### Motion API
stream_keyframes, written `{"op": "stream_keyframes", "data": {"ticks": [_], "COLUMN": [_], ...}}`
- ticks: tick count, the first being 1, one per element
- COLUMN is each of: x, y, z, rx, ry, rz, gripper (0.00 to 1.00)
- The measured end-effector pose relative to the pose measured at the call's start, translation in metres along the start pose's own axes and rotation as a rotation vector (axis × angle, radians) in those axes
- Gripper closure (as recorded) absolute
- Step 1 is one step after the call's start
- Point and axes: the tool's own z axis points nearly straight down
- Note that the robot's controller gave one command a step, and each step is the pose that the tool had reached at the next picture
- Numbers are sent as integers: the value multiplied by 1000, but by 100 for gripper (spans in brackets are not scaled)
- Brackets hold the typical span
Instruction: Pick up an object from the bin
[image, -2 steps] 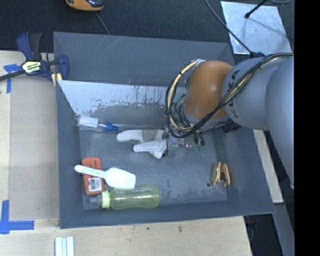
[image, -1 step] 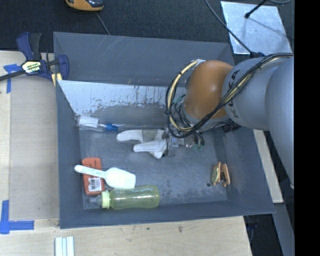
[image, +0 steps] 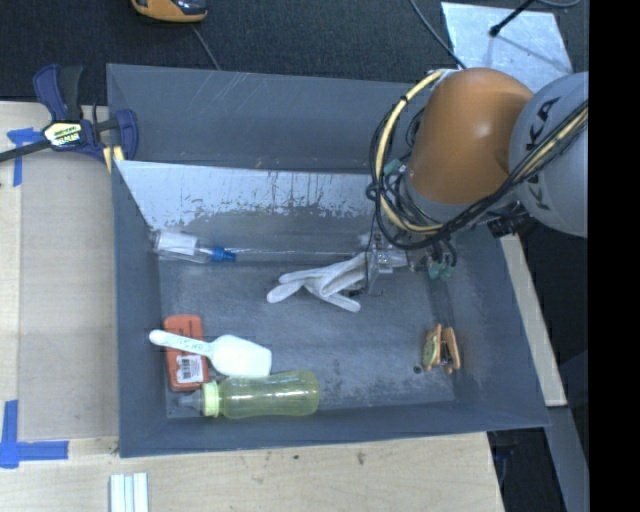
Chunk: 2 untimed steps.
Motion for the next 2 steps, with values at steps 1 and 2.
{"op": "stream_keyframes", "data": {"ticks": [1,2], "x": [0,1], "y": [0,1], "z": [0,-61], "rx": [0,0], "ry": [0,-1], "rz": [0,-17], "gripper": [100,100]}}
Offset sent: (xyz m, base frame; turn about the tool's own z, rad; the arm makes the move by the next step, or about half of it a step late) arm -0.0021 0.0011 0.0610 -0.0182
